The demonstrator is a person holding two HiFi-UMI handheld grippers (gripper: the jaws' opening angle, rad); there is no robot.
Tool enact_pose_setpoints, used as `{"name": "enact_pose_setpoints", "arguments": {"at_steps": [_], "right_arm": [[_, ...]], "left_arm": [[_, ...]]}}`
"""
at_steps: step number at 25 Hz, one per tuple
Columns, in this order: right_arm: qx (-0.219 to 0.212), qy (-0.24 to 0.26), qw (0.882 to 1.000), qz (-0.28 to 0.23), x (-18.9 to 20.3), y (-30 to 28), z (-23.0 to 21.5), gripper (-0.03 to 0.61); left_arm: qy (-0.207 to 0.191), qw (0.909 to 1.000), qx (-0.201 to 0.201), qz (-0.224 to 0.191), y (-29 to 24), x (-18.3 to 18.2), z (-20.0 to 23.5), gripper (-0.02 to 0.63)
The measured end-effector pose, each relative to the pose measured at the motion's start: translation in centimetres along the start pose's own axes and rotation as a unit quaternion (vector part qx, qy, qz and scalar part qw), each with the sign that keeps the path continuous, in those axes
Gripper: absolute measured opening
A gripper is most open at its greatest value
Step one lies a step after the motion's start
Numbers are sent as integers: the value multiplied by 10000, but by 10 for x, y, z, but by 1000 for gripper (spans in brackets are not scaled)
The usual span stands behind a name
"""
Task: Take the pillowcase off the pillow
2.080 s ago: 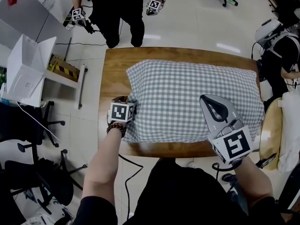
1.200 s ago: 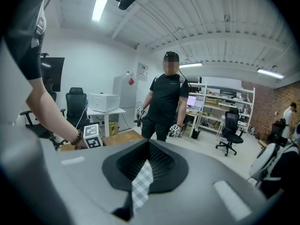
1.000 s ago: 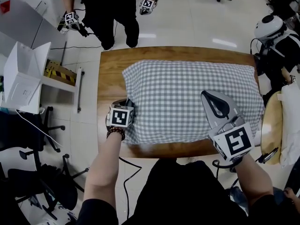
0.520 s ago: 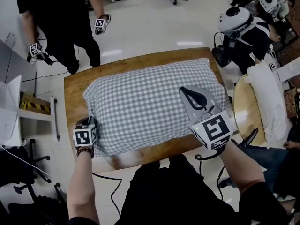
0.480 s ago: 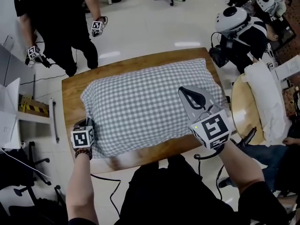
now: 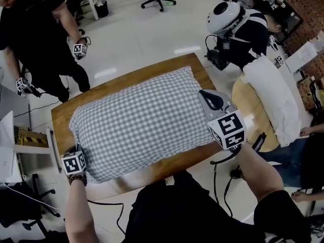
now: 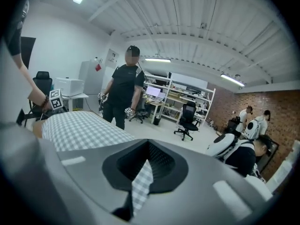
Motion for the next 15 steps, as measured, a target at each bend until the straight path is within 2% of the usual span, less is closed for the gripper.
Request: {"name": "enact_pose_setpoints", "arguments": {"at_steps": [8, 15], "right_arm": [[173, -404, 9978, 501, 92, 9, -110, 2], [-215, -811, 9922, 927, 182, -7, -165, 2]], "left_arm": [[90, 9993, -348, 122, -5, -13, -45, 9], [207, 9967, -734, 289, -17, -20, -81, 9]]}}
Point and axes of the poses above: the fingertips, and each gripper's own axes: y backward along the fingers, z to its left, x out of its underside, the point moved 1 cm from there along y, backward along the fingers, and after that the axes turned 3 degrees about y, right-handed, at the moved point
